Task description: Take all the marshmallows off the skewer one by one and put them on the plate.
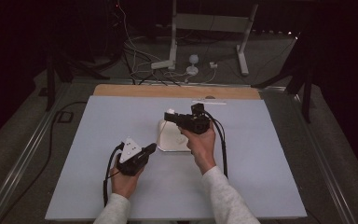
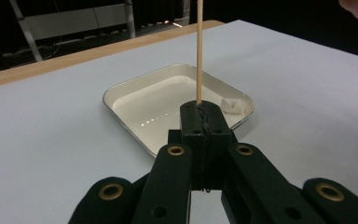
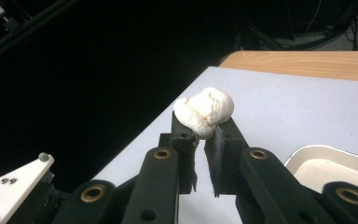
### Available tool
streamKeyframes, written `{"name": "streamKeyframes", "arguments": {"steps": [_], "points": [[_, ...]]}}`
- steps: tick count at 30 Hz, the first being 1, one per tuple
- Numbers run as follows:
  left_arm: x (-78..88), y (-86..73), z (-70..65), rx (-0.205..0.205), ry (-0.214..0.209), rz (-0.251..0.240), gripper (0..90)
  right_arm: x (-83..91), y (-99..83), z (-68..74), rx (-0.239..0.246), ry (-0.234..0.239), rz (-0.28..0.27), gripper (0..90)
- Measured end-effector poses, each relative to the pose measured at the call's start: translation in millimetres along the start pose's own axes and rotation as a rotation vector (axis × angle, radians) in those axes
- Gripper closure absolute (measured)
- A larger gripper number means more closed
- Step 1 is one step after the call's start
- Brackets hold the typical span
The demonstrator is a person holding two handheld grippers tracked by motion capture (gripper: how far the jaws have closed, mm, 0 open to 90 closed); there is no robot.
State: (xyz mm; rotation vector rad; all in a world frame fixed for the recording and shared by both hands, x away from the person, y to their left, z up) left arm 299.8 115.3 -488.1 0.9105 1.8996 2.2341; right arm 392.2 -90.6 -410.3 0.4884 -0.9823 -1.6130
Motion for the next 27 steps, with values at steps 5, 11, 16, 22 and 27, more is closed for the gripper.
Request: {"name": "streamKeyframes", "arguments": {"steps": [5,11,16,22,27], "points": [[0.5,-0.1,0.9,-0.003,0.002,0.000,90.0,0.1,1.3,-0.3,0.008,-0.001,-0.003,81.7],[1.1,-0.5,1.2,-0.008,0.011,0.001,90.0,1.0,3.3,-1.4,0.010,-0.001,-0.003,81.1],[0.9,-2.0,2.1,-0.014,0.012,0.009,90.0,2.4,4.9,-1.7,0.020,-0.006,-0.005,80.9],[-0.8,-14.2,15.0,0.042,0.029,0.059,90.0,42.5,37.3,2.8,0.060,-0.048,-0.122,83.2],[0.6,-11.2,16.5,0.058,0.040,0.053,90.0,49.4,33.6,5.1,0.129,-0.106,-0.010,82.6]]}}
Point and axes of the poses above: each handheld gripper's, and its own axes: x roughly backward along the jaws, y roughly out of its top, z roughly to its left, the point moved 2 cm from there along -x, roughly forward along the jaws, and after that the axes turned 13 degrees about y, right-handed, at the moved point
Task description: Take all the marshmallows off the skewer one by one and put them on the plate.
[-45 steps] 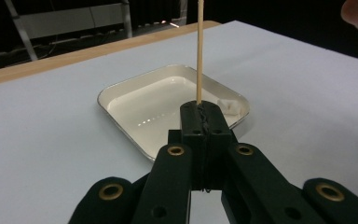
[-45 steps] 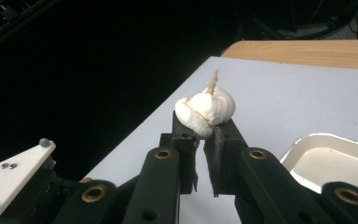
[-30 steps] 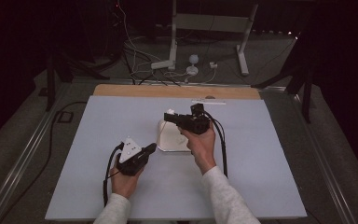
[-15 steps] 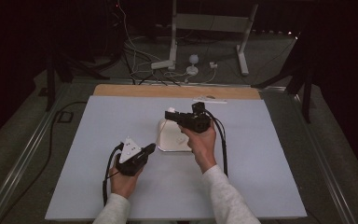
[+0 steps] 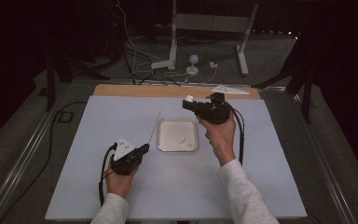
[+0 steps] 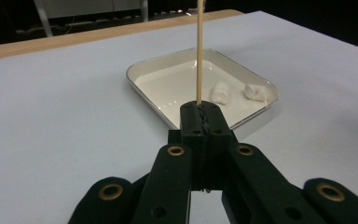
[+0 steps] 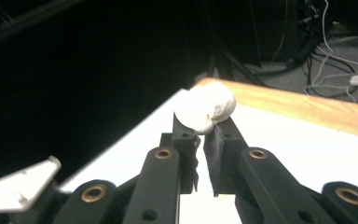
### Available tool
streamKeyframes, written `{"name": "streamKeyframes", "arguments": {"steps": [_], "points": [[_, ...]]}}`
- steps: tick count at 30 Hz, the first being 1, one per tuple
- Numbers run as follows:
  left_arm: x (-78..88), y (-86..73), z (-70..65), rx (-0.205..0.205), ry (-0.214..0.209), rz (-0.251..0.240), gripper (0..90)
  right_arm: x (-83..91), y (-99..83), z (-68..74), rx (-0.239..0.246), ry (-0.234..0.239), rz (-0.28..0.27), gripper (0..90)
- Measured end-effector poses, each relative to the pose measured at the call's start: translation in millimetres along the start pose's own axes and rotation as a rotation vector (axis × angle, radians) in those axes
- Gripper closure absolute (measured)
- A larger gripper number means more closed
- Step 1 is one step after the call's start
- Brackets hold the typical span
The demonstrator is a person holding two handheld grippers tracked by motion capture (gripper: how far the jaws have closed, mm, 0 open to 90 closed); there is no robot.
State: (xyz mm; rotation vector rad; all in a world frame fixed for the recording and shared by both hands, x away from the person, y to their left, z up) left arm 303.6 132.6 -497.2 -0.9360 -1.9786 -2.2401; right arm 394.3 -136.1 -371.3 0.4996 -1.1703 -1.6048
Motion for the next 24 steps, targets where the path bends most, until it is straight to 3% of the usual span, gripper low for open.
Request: {"name": "streamKeyframes", "arguments": {"steps": [5,10,17,24], "points": [[-2.9,1.1,-6.1,-0.016,-0.028,0.012,90.0,-15.8,-34.3,-16.8,-0.048,-0.005,0.073,81.6],[-5.3,3.9,-14.7,-0.035,-0.090,0.028,90.0,-29.5,-58.7,-31.0,-0.072,-0.033,0.179,77.4],[-11.8,3.8,-24.0,-0.056,-0.134,0.062,90.0,-42.1,-74.2,-34.0,-0.081,-0.044,0.269,65.3],[-21.1,0.3,-26.5,-0.055,-0.164,0.107,90.0,-47.7,-81.6,-30.8,-0.069,0.013,0.328,46.5]]}}
Point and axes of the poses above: each handheld gripper's, and its own axes: x roughly backward along the jaws, y roughly out of its top, z roughly to its left, the point moved 2 cm from there along -x, roughly forward along the jaws, and after that the axes turned 13 degrees about y, right-handed, at the moved point
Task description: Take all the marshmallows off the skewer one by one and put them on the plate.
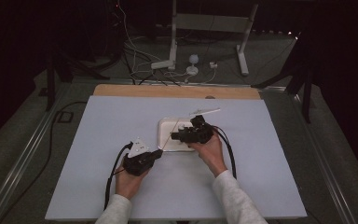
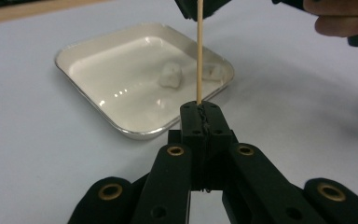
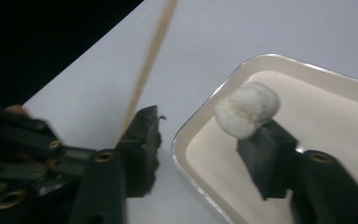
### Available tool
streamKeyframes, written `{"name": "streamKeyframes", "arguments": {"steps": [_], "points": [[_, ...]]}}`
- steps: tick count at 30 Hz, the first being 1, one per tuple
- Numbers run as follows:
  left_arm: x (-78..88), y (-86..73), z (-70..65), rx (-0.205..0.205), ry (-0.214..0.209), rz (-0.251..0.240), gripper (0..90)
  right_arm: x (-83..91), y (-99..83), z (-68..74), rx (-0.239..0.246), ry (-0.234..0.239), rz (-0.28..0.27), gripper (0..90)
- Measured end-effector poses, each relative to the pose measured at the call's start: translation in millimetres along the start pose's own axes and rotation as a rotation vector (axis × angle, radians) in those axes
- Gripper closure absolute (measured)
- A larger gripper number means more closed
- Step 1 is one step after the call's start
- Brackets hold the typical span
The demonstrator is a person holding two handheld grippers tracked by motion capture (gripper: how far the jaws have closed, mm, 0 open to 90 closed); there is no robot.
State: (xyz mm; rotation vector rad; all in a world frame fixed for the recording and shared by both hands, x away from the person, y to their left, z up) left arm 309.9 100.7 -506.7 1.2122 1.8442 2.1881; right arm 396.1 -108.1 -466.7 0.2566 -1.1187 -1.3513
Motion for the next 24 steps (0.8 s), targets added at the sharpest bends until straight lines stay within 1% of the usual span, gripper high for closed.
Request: {"name": "streamKeyframes", "arguments": {"steps": [1,3,5,6,8,9,12,15,17,18,19,20,21,22,24], "points": [[-0.6,0.1,-0.2,0.005,-0.004,-0.002,90.0,0.2,-0.8,-0.1,0.000,0.003,0.000,43.8],[-0.9,0.7,0.0,0.013,0.002,-0.006,90.0,1.4,-2.5,-2.7,-0.023,0.027,-0.015,40.5],[-1.3,0.2,2.4,0.029,0.006,-0.004,90.0,3.0,-4.8,-5.9,-0.047,0.044,-0.026,34.4],[-1.6,-0.3,3.2,0.028,0.011,0.001,90.0,4.3,-5.9,-7.4,-0.060,0.056,-0.030,33.2],[-3.1,-1.3,4.2,0.034,0.013,0.011,90.0,7.0,-7.0,-8.4,-0.069,0.077,-0.046,31.7],[-4.3,-1.7,3.6,0.029,0.011,0.016,90.0,8.0,-7.0,-8.3,-0.076,0.099,-0.053,31.1],[-10.3,-3.1,-0.2,0.023,-0.012,0.032,90.0,8.9,-5.0,-5.7,-0.092,0.155,-0.064,28.1],[-14.7,-3.0,-6.1,0.019,-0.046,0.036,90.0,6.0,-4.2,-4.7,-0.125,0.172,-0.052,23.7],[-17.6,-3.8,-9.4,0.010,-0.058,0.046,90.0,3.2,-5.0,-8.1,-0.164,0.184,-0.051,21.4],[-19.3,-4.6,-10.4,0.007,-0.063,0.054,90.0,1.9,-5.6,-10.3,-0.183,0.182,-0.047,21.3],[-21.6,-5.6,-10.8,0.000,-0.049,0.071,90.0,0.8,-6.5,-12.5,-0.197,0.191,-0.049,21.2],[-24.3,-6.8,-10.1,-0.003,-0.033,0.095,90.0,0.1,-7.2,-14.3,-0.222,0.201,-0.051,21.0],[-26.7,-8.3,-8.5,0.007,-0.024,0.108,90.0,-0.2,-7.8,-15.4,-0.236,0.209,-0.052,21.4],[-28.5,-9.3,-6.8,0.012,-0.016,0.117,90.0,-0.4,-8.4,-15.6,-0.236,0.216,-0.054,21.4],[-29.9,-9.7,-3.5,0.029,-0.001,0.123,90.0,-1.0,-9.5,-15.1,-0.236,0.210,-0.038,21.3]]}}
Point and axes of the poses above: each handheld gripper's, and its own axes: x roughly backward along the jaws, y roughly out of its top, z roughly to its left, the point moved 2 cm from there along -x, roughly forward along the jaws, and after that the axes turned 13 degrees about y, right-handed, at the moved point
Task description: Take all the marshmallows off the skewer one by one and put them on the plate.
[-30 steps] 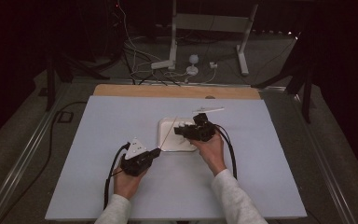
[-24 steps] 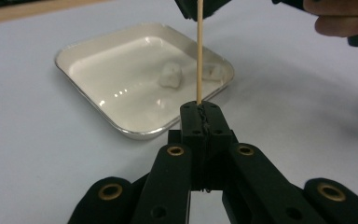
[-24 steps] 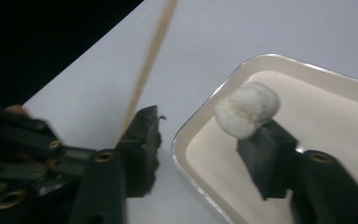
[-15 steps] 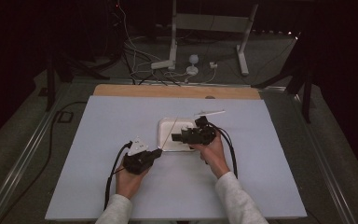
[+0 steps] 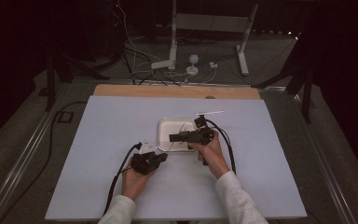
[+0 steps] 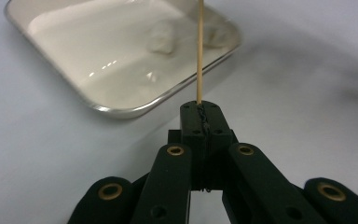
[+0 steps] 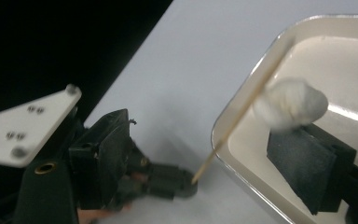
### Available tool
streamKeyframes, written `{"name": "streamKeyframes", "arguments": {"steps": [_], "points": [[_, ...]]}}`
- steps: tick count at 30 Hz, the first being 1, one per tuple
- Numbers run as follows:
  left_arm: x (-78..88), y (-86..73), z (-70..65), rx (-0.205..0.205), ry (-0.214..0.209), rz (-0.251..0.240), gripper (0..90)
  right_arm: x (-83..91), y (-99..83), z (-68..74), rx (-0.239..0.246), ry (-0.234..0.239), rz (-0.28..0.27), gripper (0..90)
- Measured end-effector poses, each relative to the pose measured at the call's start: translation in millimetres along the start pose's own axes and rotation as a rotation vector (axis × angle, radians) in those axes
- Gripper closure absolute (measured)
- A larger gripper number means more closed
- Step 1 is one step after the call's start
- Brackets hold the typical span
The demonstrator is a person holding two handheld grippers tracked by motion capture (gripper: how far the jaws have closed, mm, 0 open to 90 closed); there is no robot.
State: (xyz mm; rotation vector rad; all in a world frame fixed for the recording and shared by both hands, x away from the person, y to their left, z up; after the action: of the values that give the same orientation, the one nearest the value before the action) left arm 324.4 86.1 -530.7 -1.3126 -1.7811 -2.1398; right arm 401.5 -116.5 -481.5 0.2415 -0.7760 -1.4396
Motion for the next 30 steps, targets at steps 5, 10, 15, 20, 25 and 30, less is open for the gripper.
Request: {"name": "streamKeyframes", "arguments": {"steps": [5,10,15,20,25,30], "points": [[-1.5,-0.3,4.3,0.023,0.010,0.011,90.0,0.6,1.7,0.7,0.002,-0.001,0.000,21.7],[-0.4,1.2,1.9,0.023,0.010,0.003,90.0,1.9,1.9,1.3,-0.002,-0.035,0.012,21.7],[-0.4,3.9,4.3,0.070,0.004,0.007,90.0,10.7,-2.0,6.2,0.044,-0.072,0.002,20.2],[-11.7,5.2,12.4,0.167,0.018,0.052,90.0,20.2,-4.1,14.5,0.093,-0.099,-0.016,20.0],[-16.6,13.8,16.7,0.199,0.032,0.043,90.0,27.9,-8.6,19.3,0.116,-0.108,-0.035,20.0],[-20.1,25.1,18.0,0.225,0.050,0.033,90.0,34.6,-16.8,18.3,0.123,-0.122,-0.039,20.0]]}}
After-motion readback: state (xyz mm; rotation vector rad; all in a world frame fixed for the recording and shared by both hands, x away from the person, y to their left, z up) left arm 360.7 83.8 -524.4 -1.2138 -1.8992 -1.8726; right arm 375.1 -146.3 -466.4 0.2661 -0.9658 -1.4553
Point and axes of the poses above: each handheld gripper's, and its own axes: x roughly backward along the jaws, y roughly out of its top, z roughly to its left, the point moved 2 cm from there along -x, roughly forward along the jaws, and after that the axes turned 13 degrees about y, right-handed, at the moved point
